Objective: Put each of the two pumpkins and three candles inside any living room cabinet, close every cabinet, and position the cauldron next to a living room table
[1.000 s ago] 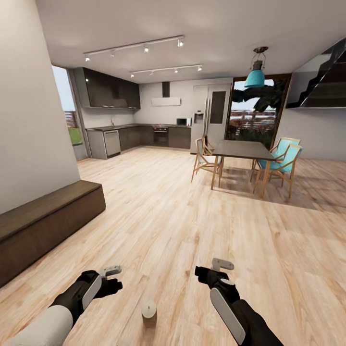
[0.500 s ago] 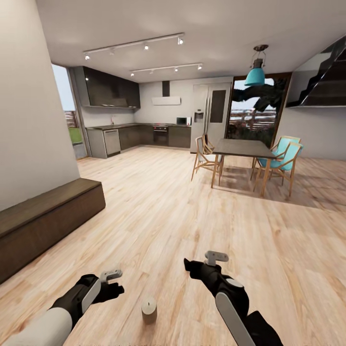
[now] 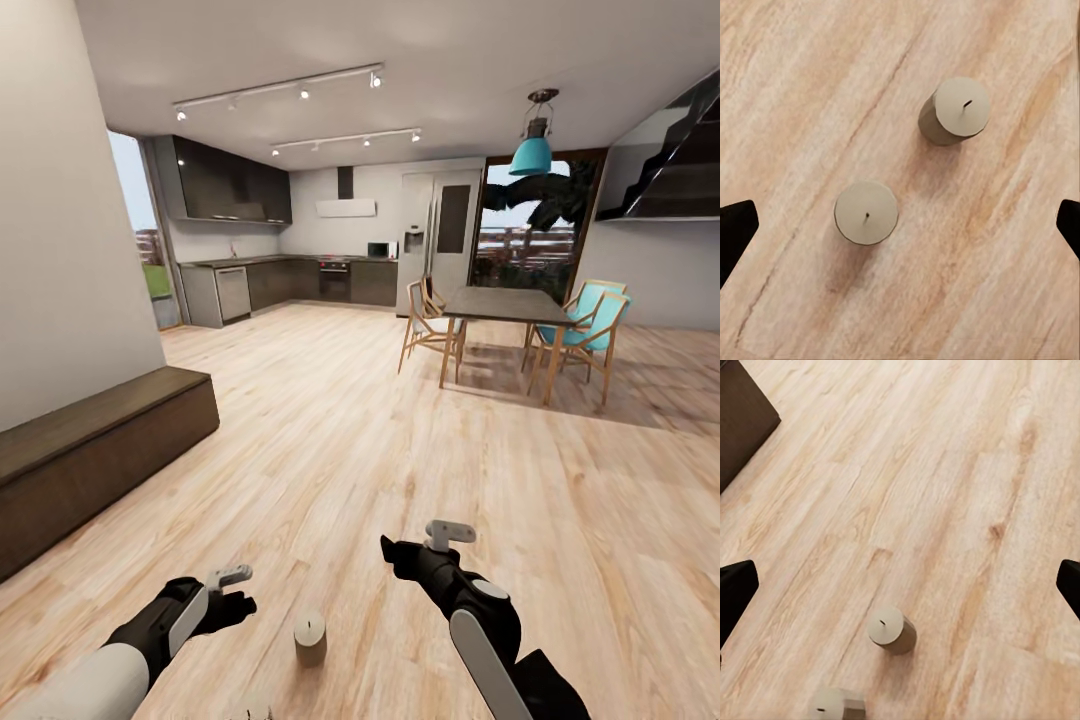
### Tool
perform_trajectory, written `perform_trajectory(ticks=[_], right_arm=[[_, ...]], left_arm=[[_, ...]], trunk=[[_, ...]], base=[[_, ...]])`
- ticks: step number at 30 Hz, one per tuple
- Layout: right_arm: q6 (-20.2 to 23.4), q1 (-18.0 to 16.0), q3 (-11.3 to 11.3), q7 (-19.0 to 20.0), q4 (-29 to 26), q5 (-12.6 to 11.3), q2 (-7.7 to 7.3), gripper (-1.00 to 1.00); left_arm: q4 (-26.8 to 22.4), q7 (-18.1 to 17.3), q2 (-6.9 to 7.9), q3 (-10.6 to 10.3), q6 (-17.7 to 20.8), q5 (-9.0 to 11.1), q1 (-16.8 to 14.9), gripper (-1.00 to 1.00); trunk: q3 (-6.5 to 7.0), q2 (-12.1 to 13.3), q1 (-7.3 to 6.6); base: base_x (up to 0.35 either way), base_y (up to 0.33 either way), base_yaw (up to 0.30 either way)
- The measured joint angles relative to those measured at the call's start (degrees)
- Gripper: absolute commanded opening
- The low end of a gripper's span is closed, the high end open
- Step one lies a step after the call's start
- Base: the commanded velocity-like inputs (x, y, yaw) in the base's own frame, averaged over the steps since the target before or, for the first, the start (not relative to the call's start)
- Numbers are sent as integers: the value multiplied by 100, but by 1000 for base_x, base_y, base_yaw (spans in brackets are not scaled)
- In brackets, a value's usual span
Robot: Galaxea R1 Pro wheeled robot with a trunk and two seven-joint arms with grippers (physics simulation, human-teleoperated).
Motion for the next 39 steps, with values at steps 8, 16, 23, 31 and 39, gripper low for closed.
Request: perform_trajectory(ticks=[8, 16, 23, 31, 39], right_arm=[[152, 2, -7, 0, -5, 1, 0, 100], [199, 1, -15, 0, 7, 1, 4, 100], [203, 4, -30, 0, 3, 1, -8, 100], [203, 6, -22, 0, 8, 1, -3, 100], [203, 5, -17, 0, 11, 0, -4, 100]], left_arm=[[4, -6, -1, 1, -332, 10, 2, 100], [12, 0, -9, 3, -377, -2, 2, 100], [6, 2, -10, 2, -403, -6, 2, 100], [7, -1, -10, -5, -702, -24, 2, 100], [5, 7, -10, -7, -734, -25, 2, 100]], trunk=[[-144, -321, 176], [-287, -642, 352], [-413, -923, 505], [-557, -1243, 681], [-700, -1564, 857]], base=[[0, 0, 0], [0, 0, 0], [0, 0, 0], [0, 0, 0], [0, 0, 0]])
